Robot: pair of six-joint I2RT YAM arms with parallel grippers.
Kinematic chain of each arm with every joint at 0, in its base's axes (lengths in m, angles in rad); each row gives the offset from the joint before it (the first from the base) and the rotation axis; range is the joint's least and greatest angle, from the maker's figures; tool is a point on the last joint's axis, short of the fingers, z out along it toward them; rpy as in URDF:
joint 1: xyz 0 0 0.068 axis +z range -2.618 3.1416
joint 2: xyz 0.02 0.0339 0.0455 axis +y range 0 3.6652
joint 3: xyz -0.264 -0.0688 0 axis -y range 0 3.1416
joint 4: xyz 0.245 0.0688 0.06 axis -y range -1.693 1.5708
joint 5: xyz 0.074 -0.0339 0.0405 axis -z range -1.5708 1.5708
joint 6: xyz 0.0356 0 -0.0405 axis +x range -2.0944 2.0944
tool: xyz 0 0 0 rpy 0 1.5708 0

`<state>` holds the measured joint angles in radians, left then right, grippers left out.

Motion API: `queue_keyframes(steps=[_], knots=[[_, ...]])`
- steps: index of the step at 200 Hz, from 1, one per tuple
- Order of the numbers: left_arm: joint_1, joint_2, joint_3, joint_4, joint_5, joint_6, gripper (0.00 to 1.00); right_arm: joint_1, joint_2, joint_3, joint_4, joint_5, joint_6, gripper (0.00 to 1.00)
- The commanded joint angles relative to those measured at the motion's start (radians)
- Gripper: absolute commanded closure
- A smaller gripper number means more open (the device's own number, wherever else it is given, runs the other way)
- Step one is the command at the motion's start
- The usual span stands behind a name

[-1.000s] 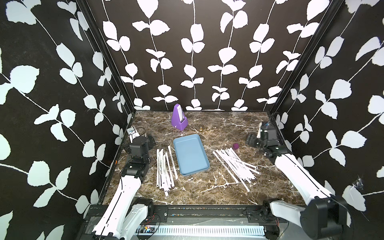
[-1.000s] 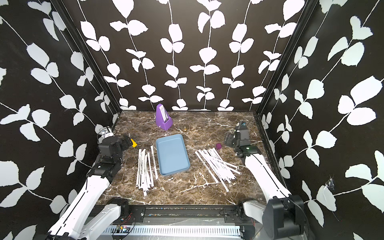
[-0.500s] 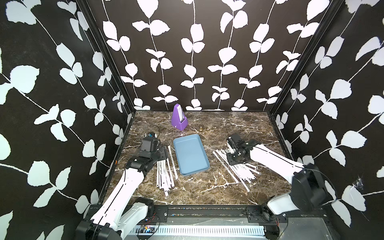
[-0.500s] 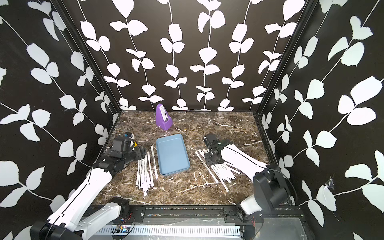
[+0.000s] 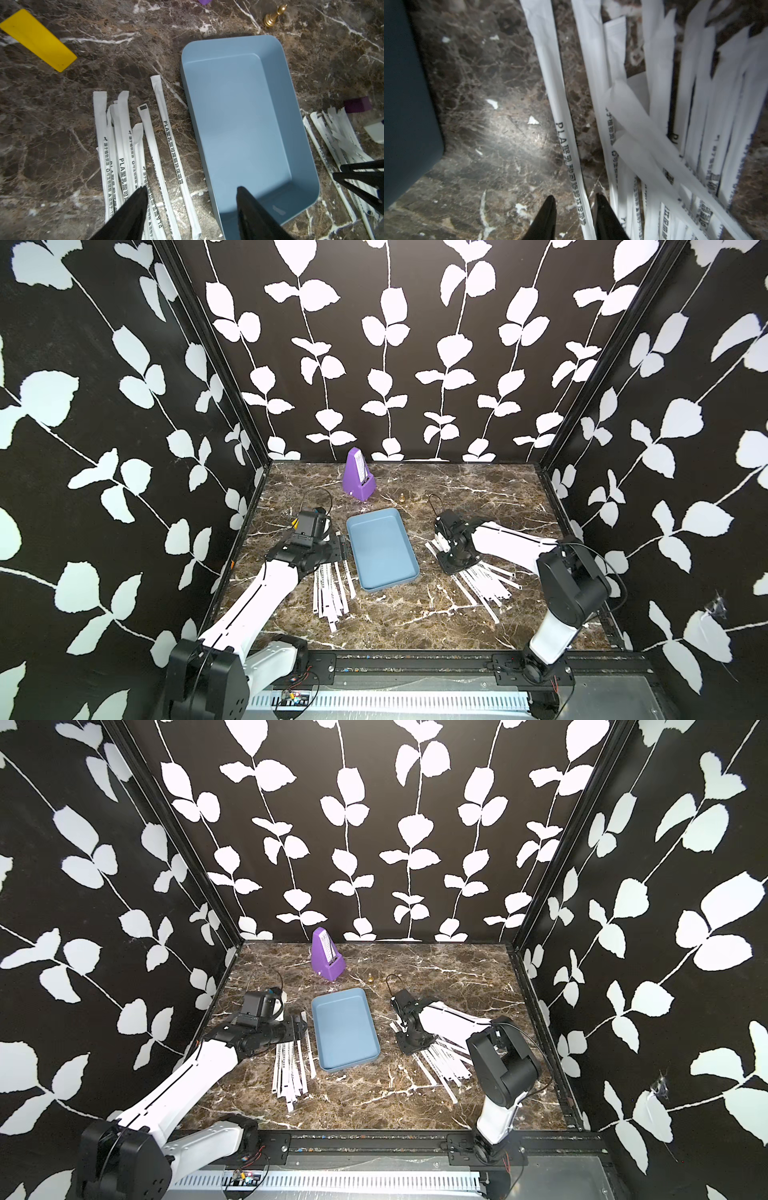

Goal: Put the straws into the storage box
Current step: Pick up the straw from the center of the board.

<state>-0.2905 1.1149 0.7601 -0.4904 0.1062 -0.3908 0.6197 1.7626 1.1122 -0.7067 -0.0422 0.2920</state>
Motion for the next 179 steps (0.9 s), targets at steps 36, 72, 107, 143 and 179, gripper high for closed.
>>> queue_keyframes(steps=[36, 72, 107, 143, 179], knots=[[-0.004, 0.039, -0.004, 0.07, 0.073, 0.009, 0.36, 0.003, 0.058, 0.017, 0.033, 0.036, -0.034, 0.81], [-0.004, 0.031, -0.017, 0.087, 0.033, -0.012, 0.43, 0.016, -0.017, 0.002, 0.017, 0.024, 0.006, 1.0], [-0.004, 0.024, -0.026, 0.082, 0.027, -0.017, 0.47, 0.024, -0.147, -0.01, 0.001, -0.071, 0.113, 1.0], [-0.004, 0.042, -0.039, 0.082, 0.031, -0.045, 0.54, 0.089, -0.203, 0.054, 0.091, -0.184, 0.355, 1.0], [-0.006, 0.086, -0.091, 0.17, 0.077, -0.077, 0.64, 0.215, 0.007, 0.261, 0.248, -0.117, 0.534, 1.0]])
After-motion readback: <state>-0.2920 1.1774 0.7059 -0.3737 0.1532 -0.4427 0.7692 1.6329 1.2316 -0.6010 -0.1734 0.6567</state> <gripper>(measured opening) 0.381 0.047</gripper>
